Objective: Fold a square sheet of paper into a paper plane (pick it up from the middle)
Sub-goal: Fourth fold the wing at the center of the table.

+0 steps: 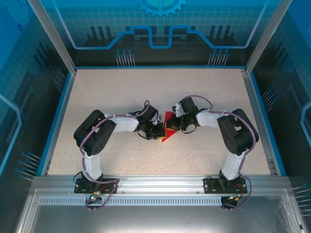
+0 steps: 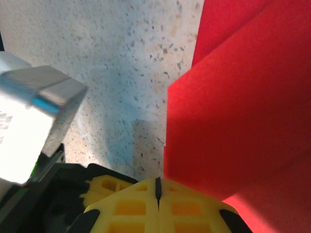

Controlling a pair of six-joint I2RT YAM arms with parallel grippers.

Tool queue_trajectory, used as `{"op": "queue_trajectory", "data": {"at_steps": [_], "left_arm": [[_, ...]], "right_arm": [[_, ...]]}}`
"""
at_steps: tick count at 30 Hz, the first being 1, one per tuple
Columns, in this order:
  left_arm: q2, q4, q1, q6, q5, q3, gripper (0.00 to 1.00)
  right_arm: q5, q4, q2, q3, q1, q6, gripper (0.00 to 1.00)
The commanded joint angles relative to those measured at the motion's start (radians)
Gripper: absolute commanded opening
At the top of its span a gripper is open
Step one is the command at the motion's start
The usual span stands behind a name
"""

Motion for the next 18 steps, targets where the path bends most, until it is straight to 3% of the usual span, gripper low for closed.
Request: {"op": "queue_trajectory", "data": {"at_steps": [1, 7, 12, 18], "left_arm": [[0.057, -0.116, 0.002, 0.015, -0.103, -0.056, 0.01], [0.062, -0.103, 0.003, 0.014, -0.105, -0.081, 0.01], [0.061, -0.107, 0.002, 0.022, -0.117, -0.106, 0.00], [0.070, -0.098, 0.002, 0.026, -0.116, -0.126, 0.00]], "right_arm": [[-0.016, 0.002, 0.046, -0.001, 0.022, 0.013, 0.05], [0.092, 0.014, 0.089, -0.004, -0.026, 0.019, 0.05], [0.071, 0.067, 0.096, 0.014, -0.111, 0.020, 0.07], [0.066, 0.002, 0.162, 0.117, -0.179, -0.025, 0.08]]}}
